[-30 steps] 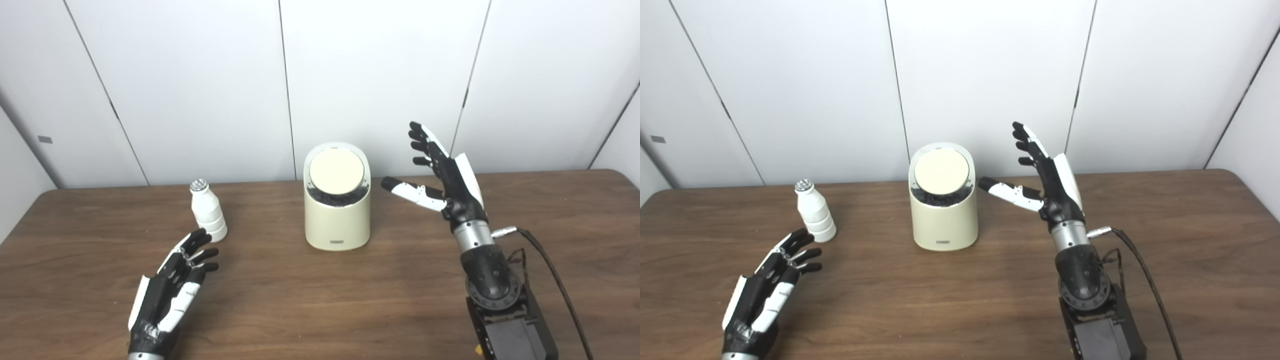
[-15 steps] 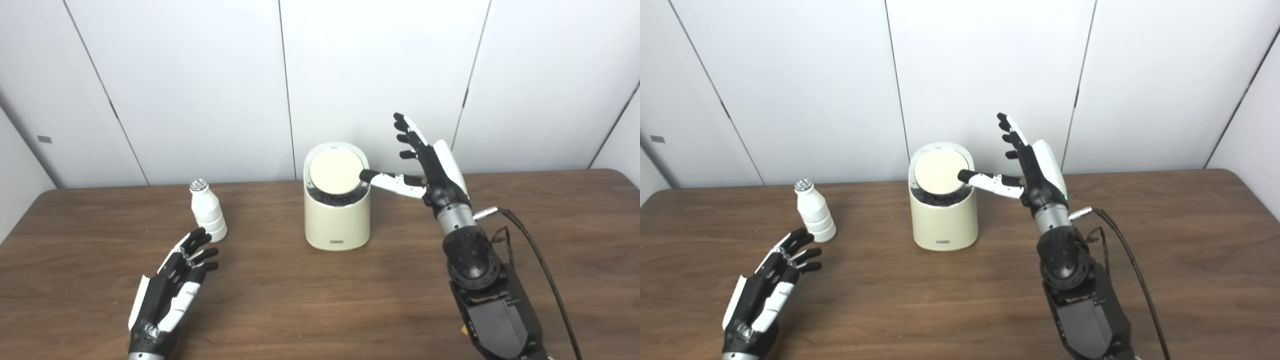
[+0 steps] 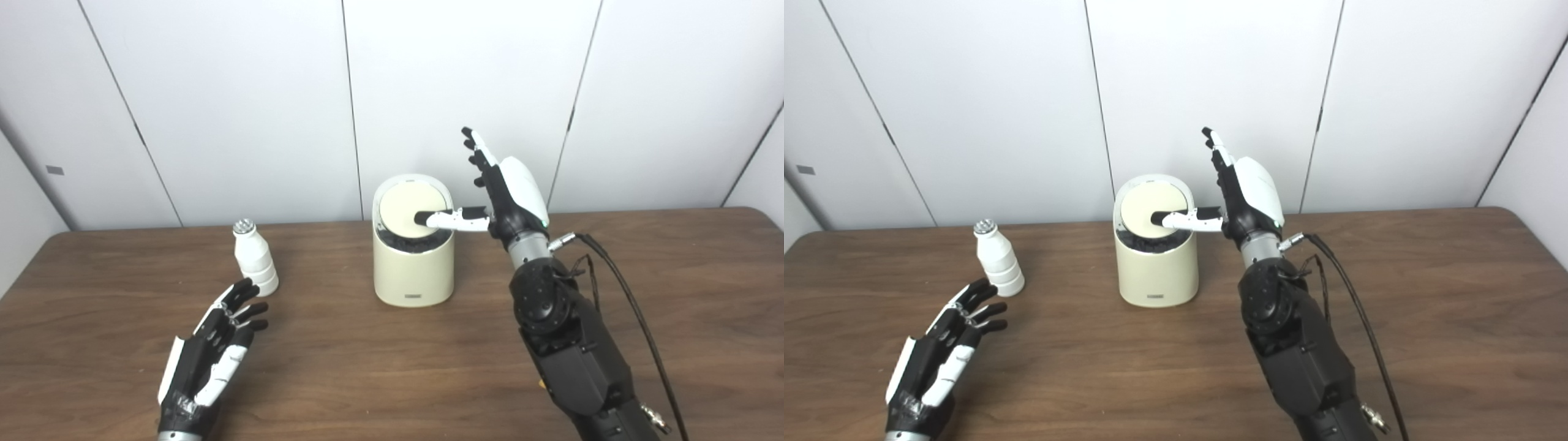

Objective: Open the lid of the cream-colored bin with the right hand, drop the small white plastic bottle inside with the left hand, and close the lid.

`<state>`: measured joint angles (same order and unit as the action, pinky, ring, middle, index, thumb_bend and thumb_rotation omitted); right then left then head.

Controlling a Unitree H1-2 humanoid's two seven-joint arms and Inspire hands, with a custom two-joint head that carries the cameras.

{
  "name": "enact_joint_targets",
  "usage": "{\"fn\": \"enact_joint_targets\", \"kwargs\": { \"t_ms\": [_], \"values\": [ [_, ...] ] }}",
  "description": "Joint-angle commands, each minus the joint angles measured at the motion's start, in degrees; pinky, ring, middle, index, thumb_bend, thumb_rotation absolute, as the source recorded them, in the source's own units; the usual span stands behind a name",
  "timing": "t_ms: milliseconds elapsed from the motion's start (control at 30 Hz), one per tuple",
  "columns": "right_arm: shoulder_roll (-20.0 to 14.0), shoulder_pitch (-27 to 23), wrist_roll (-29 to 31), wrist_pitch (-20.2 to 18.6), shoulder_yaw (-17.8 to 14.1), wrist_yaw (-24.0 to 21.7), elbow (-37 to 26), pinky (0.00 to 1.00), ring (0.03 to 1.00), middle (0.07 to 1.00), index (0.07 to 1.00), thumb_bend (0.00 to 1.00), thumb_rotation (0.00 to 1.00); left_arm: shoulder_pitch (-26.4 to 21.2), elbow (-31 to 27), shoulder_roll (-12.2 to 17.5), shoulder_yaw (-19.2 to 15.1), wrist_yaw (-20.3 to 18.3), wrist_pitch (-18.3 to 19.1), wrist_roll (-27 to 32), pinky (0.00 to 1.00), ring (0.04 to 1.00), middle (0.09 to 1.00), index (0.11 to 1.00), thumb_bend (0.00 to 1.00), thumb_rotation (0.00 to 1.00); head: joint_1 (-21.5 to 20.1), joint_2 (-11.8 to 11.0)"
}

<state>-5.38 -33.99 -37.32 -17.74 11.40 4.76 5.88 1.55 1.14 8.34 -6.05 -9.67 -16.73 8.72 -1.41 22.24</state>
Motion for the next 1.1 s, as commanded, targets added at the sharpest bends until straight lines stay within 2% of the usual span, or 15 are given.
{"fn": "enact_joint_targets", "kwargs": {
  "t_ms": [0,133,533,900,1067],
  "values": [
    [0.15,-3.75,-1.51,0.64,0.49,1.66,-0.56,0.77,0.888,0.943,0.979,0.98,0.39,2.51,2.84,-2.46,1.76,-0.03,-0.72,0.35,0.74,0.805,0.878,0.9,0.68,0.62,-0.01,0.01],
    [0.3,-4.08,-2.01,0.49,0.91,1.48,0.12,0.82,0.914,0.966,0.996,0.97,0.37,2.64,2.7,-2.43,2.0,-0.32,-0.77,0.57,0.75,0.816,0.884,0.901,0.66,0.62,0.08,0.04],
    [-0.06,-4.63,-3.07,0.93,1.55,2.7,3.64,0.84,0.908,0.961,1.0,1.0,0.29,2.69,2.54,-2.43,2.25,-0.34,-1.08,0.43,0.75,0.815,0.883,0.9,0.66,0.62,0.12,0.06],
    [-0.32,-4.7,-3.36,0.89,2.06,4.67,5.42,0.8,0.897,0.947,0.983,0.89,0.26,2.91,2.36,-2.4,2.25,-0.34,-0.85,0.59,0.75,0.813,0.882,0.898,0.67,0.62,0.08,0.16],
    [-0.37,-4.93,-3.7,0.23,2.41,4.75,5.61,0.79,0.887,0.942,0.977,0.87,0.22,3.07,2.09,-2.37,2.54,-0.47,-0.61,0.48,0.76,0.817,0.888,0.899,0.66,0.62,0.04,0.2]
  ]
}}
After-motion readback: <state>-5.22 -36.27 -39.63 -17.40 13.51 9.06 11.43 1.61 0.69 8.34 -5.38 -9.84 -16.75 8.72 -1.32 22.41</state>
